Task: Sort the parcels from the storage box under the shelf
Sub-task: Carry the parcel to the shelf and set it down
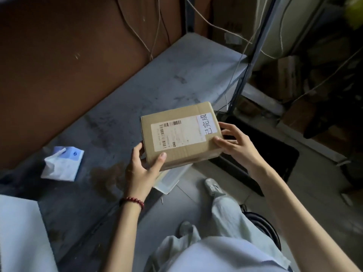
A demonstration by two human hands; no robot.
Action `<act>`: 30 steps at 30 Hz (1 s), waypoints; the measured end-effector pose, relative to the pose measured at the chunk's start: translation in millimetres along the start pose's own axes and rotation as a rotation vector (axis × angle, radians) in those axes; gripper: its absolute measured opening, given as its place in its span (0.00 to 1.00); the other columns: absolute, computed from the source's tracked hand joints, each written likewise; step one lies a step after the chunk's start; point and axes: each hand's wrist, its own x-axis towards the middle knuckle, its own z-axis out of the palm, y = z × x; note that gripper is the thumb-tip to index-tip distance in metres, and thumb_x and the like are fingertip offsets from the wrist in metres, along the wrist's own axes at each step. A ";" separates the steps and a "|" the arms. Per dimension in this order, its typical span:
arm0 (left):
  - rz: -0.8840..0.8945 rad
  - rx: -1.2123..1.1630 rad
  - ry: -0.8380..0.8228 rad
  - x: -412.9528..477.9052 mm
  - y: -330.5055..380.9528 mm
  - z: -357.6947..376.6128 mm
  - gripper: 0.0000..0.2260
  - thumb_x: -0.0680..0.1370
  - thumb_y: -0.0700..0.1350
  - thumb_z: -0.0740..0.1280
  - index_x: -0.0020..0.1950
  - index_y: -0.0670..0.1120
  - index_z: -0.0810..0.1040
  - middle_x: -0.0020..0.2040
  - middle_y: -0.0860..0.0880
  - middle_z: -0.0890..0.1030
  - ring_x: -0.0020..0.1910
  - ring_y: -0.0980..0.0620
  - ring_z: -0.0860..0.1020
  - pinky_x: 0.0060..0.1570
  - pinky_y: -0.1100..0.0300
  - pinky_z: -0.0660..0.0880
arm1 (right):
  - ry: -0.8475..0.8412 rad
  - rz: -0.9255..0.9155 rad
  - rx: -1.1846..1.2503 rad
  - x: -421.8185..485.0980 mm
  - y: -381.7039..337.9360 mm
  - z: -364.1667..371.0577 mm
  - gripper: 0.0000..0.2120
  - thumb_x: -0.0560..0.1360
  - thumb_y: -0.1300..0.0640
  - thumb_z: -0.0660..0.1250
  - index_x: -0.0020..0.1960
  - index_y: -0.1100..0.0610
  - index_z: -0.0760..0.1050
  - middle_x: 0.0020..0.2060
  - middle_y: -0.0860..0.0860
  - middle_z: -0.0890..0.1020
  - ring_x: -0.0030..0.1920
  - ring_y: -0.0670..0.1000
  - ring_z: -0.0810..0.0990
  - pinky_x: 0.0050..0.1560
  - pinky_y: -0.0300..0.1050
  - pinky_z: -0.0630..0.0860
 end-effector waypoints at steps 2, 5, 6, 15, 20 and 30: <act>-0.042 -0.042 0.070 12.2 2.4 11.0 0.31 0.71 0.54 0.73 0.71 0.50 0.67 0.65 0.51 0.73 0.62 0.53 0.72 0.60 0.56 0.71 | -0.081 -0.010 -0.017 33.0 -1.5 -2.3 0.22 0.73 0.49 0.71 0.66 0.43 0.73 0.57 0.45 0.78 0.53 0.45 0.82 0.53 0.45 0.79; -0.096 -0.151 0.221 35.0 5.1 38.2 0.32 0.71 0.51 0.74 0.72 0.50 0.66 0.65 0.51 0.73 0.60 0.55 0.73 0.56 0.62 0.71 | -0.222 -0.049 -0.061 86.5 -4.3 -4.8 0.27 0.71 0.50 0.73 0.68 0.43 0.70 0.61 0.45 0.78 0.57 0.48 0.80 0.58 0.48 0.77; -0.109 -0.209 0.280 42.0 5.8 48.6 0.32 0.71 0.49 0.75 0.72 0.49 0.66 0.64 0.51 0.73 0.58 0.56 0.73 0.52 0.67 0.71 | -0.267 -0.078 -0.106 102.8 -6.3 -4.8 0.29 0.71 0.51 0.74 0.69 0.44 0.69 0.63 0.44 0.76 0.55 0.46 0.80 0.56 0.45 0.77; -0.257 -0.124 0.676 84.1 -20.4 83.7 0.28 0.69 0.49 0.76 0.65 0.52 0.68 0.56 0.55 0.74 0.49 0.58 0.77 0.47 0.62 0.74 | -0.485 -0.274 -0.437 192.9 -23.7 37.1 0.28 0.73 0.59 0.72 0.70 0.51 0.67 0.56 0.45 0.78 0.53 0.48 0.80 0.54 0.46 0.77; -0.345 -0.059 0.602 113.3 -29.2 69.7 0.31 0.71 0.45 0.75 0.70 0.45 0.66 0.64 0.43 0.75 0.60 0.44 0.76 0.58 0.49 0.75 | -0.530 -0.289 -0.525 218.4 -12.0 71.2 0.25 0.75 0.58 0.70 0.70 0.53 0.67 0.61 0.53 0.79 0.56 0.55 0.80 0.55 0.47 0.77; -0.431 0.151 0.345 140.3 -40.2 45.0 0.32 0.79 0.47 0.65 0.78 0.46 0.52 0.72 0.41 0.68 0.64 0.39 0.72 0.65 0.53 0.67 | -0.432 -0.211 -0.516 233.3 1.5 115.1 0.16 0.77 0.58 0.65 0.64 0.52 0.72 0.55 0.57 0.81 0.50 0.54 0.79 0.49 0.43 0.73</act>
